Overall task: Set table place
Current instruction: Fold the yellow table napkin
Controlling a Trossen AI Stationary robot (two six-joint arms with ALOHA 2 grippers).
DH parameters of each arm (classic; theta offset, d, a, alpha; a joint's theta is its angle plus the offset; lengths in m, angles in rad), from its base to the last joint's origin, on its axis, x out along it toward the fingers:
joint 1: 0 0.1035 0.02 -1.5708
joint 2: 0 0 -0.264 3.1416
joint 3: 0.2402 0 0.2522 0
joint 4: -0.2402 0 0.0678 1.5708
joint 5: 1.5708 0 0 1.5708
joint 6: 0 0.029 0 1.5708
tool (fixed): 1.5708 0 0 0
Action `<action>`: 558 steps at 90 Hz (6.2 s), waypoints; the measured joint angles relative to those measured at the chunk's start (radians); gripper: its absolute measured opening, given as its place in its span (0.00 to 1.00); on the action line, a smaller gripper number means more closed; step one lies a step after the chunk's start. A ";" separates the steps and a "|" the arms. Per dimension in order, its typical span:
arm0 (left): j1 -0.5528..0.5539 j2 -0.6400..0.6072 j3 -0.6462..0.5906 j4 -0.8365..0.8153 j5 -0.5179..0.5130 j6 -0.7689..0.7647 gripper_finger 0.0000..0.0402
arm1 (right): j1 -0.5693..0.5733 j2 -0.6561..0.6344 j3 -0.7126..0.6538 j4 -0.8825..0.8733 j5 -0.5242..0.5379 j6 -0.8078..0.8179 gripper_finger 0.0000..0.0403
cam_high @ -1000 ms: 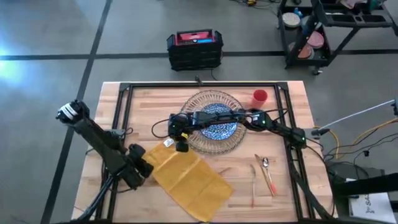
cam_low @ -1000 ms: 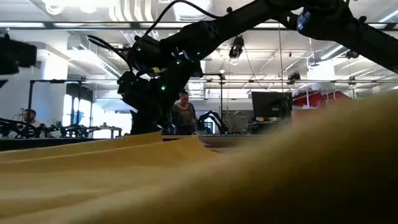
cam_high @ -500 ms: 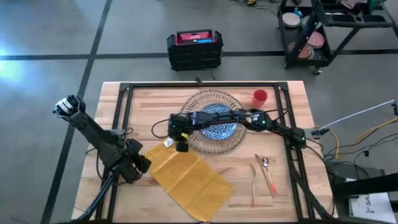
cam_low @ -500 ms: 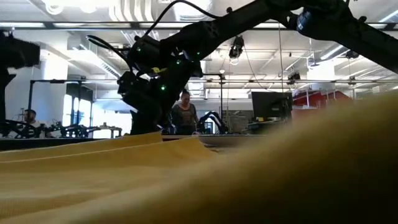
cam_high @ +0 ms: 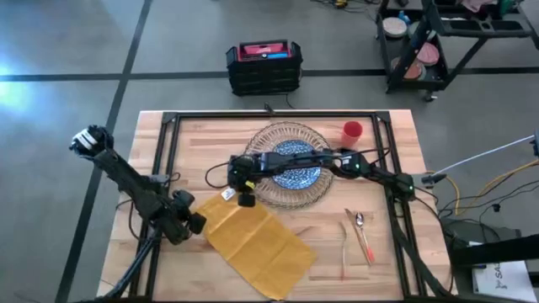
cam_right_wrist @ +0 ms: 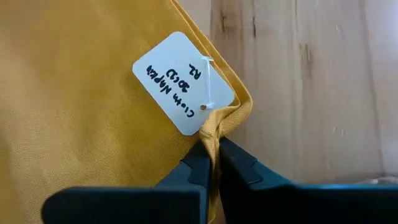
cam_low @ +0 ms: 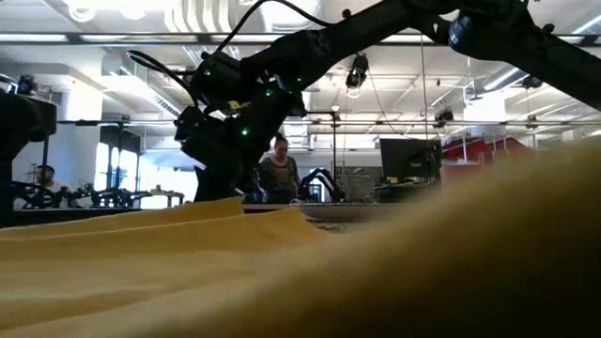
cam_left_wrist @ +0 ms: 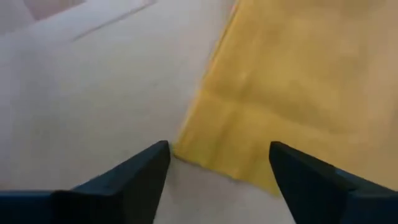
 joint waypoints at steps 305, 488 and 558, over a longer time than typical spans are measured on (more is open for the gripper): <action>0.059 0.281 1.224 -0.654 -0.096 0.866 0.00 | 0.246 -0.465 0.223 -0.663 0.406 0.117 0.00; 0.257 0.278 0.622 -0.404 -0.186 0.883 0.00 | 0.055 -0.466 -0.383 -0.050 0.379 -0.095 0.00; 0.195 0.278 0.603 -0.039 -0.024 0.931 0.00 | 0.164 -0.486 -0.438 -0.146 0.240 0.044 0.00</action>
